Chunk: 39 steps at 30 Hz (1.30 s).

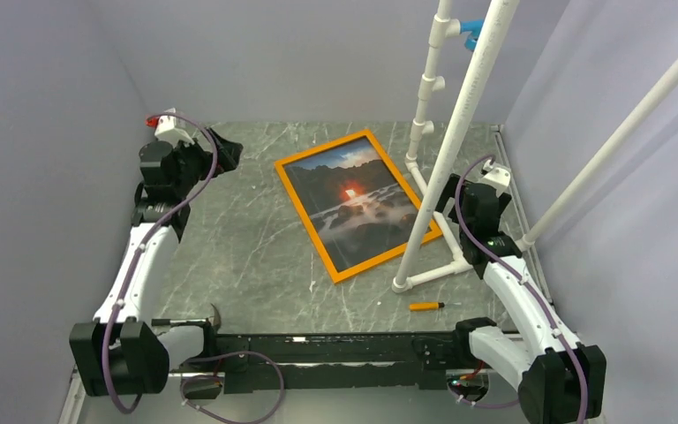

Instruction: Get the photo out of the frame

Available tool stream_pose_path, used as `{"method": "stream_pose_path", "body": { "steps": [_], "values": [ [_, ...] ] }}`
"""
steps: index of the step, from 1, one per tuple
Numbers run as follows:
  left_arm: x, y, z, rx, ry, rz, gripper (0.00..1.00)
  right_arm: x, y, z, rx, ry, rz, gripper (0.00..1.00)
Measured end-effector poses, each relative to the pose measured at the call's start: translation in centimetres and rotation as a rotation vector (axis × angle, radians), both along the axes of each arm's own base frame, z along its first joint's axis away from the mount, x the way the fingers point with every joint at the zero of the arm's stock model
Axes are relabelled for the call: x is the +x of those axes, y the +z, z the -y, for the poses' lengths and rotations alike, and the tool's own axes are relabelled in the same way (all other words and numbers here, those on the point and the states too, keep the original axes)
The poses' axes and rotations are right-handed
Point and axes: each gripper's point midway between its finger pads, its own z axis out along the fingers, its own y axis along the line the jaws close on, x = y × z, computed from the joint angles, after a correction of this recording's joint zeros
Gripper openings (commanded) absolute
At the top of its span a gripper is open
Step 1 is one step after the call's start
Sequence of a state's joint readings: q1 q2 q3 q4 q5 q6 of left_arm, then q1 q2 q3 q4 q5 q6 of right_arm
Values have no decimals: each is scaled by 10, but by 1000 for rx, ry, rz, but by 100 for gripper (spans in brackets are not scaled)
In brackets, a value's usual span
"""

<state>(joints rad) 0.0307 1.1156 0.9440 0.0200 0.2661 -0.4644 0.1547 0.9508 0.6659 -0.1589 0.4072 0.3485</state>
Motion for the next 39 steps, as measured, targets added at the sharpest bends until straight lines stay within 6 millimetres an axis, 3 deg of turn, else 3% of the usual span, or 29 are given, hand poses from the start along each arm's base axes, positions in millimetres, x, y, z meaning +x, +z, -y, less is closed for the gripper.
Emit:
{"method": "stream_pose_path", "body": {
  "steps": [4, 8, 10, 13, 16, 23, 28, 35, 39],
  "values": [
    [15, -20, 12, -45, -24, -83, 94, 5, -3, -7, 24, 30, 4, 100],
    [26, -69, 45, -105, -122, -266, 84, 10, -13, -21, 53, 100, -6, 100],
    [29, -95, 64, -159, -197, -359, 84, 13, -17, -29, 68, 142, -14, 100],
    [25, -138, 91, -260, -293, -511, 84, 18, -20, -42, 92, 208, -13, 100],
    [15, -165, 111, -331, -344, -613, 84, 19, -26, -53, 114, 264, -16, 100],
    [-10, -193, 153, -344, -421, -755, 80, 20, -41, -71, 156, 353, -23, 100],
    [-28, -229, 175, -324, -427, -887, 79, 20, -51, -77, 173, 384, -37, 100],
    [-43, -253, 171, -281, -330, -1000, 77, 26, -58, -79, 187, 376, -40, 100],
    [-42, -254, 167, -261, -296, -1013, 76, 30, -80, -72, 181, 325, -125, 95]
  ]
}}
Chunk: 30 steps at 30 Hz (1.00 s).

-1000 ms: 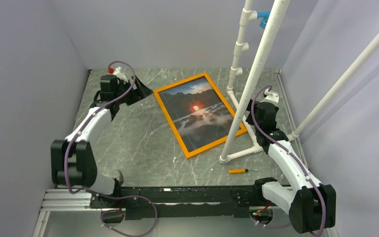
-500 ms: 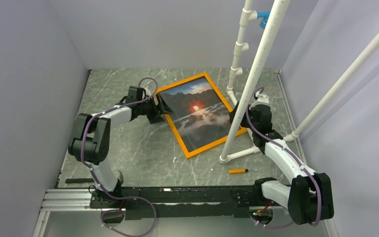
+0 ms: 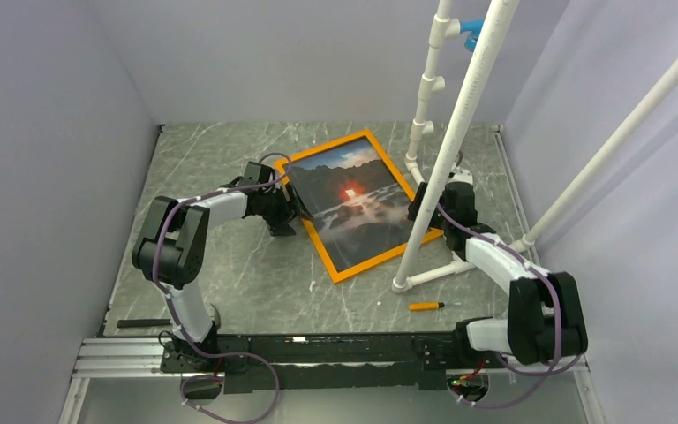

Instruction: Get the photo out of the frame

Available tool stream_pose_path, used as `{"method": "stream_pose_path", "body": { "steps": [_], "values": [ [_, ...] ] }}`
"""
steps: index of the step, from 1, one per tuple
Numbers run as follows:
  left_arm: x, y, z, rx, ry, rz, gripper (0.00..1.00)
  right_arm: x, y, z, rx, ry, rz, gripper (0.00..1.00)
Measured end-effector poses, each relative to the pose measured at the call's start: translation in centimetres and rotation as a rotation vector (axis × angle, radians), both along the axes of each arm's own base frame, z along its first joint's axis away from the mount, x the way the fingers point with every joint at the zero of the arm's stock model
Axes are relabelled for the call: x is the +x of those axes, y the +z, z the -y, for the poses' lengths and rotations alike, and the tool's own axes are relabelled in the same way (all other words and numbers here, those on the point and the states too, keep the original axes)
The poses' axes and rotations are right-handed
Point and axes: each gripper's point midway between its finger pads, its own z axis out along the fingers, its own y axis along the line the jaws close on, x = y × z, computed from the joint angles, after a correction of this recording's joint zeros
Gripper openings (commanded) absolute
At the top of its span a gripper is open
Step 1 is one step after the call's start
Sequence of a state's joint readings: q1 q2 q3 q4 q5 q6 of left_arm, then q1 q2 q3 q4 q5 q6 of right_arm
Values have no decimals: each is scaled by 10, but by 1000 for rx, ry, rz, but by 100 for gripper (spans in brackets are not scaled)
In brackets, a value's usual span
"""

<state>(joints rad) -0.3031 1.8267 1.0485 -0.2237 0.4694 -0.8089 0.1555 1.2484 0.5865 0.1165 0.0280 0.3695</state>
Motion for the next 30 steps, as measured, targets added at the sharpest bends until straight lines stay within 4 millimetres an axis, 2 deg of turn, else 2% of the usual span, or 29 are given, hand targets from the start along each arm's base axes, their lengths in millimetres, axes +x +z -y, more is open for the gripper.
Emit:
{"method": "stream_pose_path", "body": {
  "steps": [2, 6, 17, 23, 27, 30],
  "values": [
    [0, -1, -1, 13, 6, -1, 74, 4, -11, 2, -14, -12, -55, 95],
    [0, -3, -1, 35, 10, -1, 71, 6, -19, -2, -6, 5, -86, 95],
    [-4, -8, 7, 58, 1, -8, 61, 7, -17, -9, 16, 37, -72, 95],
    [-3, -9, 8, 68, 5, -26, 64, 6, -17, -9, 19, 41, -69, 94],
    [1, -8, 5, 118, 4, -9, 66, 7, -22, -9, 13, 44, -88, 86],
    [5, -6, 0, 163, -4, 11, 69, 20, -30, -12, -8, 64, -142, 79]
  ]
}}
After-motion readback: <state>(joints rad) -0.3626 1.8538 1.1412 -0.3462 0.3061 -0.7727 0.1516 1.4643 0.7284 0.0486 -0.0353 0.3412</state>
